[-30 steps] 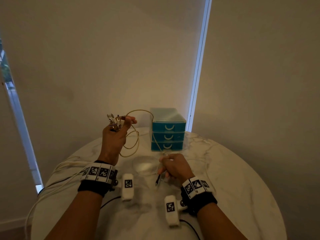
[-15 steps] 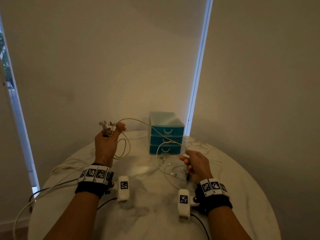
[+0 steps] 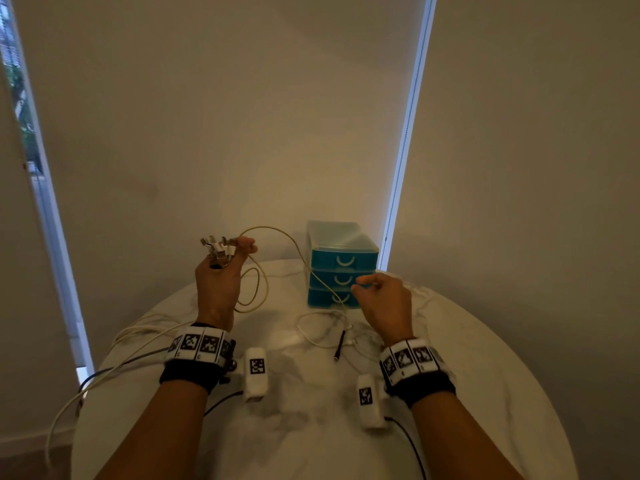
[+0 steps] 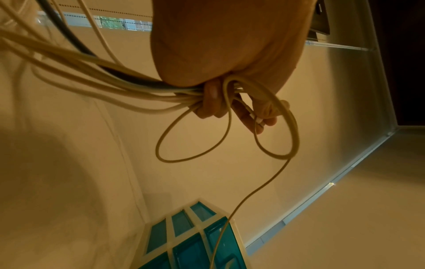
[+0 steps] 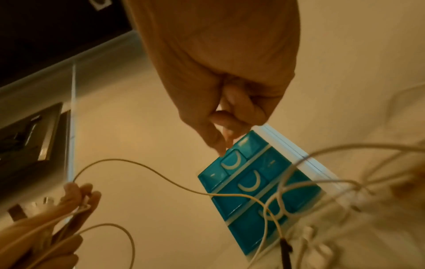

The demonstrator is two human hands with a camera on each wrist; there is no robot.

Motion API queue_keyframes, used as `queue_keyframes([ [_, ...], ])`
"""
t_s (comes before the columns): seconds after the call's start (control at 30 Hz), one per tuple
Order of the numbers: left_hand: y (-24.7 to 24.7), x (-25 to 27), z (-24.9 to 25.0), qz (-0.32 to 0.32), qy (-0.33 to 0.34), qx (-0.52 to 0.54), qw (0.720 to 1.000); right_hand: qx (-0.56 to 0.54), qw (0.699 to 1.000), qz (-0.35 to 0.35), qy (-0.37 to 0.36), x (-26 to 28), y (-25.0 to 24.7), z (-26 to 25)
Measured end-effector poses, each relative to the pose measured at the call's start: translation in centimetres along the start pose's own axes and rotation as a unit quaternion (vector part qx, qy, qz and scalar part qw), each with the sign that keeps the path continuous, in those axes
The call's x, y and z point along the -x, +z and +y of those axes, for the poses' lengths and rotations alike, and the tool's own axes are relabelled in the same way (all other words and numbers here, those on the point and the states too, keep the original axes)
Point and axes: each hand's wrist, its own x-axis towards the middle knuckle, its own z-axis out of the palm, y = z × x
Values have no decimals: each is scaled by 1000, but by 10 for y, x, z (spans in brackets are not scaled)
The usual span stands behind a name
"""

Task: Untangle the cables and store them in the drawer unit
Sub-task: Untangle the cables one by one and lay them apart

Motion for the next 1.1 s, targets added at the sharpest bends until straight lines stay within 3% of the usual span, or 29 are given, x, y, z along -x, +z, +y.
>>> queue_keyframes([
  [0.07,-1,-1,0,-2,4,3,1000,75,993,-93,8,-19,9,-5],
  [0.17,-1,-2,0,-1,8,4,1000,187,954,-234,18,-38,21,-6],
  [0.23,-2,-4,-1,2,9,5,1000,195,944,-263,34,-42,27,-1],
  [0.3,-4,-5,-2,7,12,2,1000,161,962,-216,51,-45,28,6],
  [0.37,-5,-7,-3,12,15,-5,1000,74,989,-113,66,-47,22,8],
  [0.43,-6,-9,-6,20,7,-20,1000,-57,995,0,86,-46,10,4],
  [0.53,-7,-12,-8,-1,-18,-86,996,-184,971,126,85,-42,-12,-3],
  [0.6,-7,-10,-8,-56,-41,-134,989,-229,953,176,88,-43,-27,-4],
  [0.7,-11,-8,-7,-144,-95,-219,960,-337,910,210,124,-51,-58,10],
  [0.77,-17,-11,-8,-164,-109,-267,943,-345,912,175,135,-62,-78,27],
  [0.83,-22,-17,-6,-135,-107,-268,948,-369,905,150,151,-68,-91,39],
  [0.93,-22,-23,1,-10,-56,-199,978,-411,872,214,156,-69,-96,29],
  [1.0,-17,-24,6,94,7,-167,981,-470,829,268,140,-68,-85,-7],
  [1.07,-14,-24,10,214,64,-137,965,-530,789,293,101,-81,-52,-60],
  [1.1,-13,-24,14,263,92,-110,954,-560,787,251,68,-85,-36,-95],
])
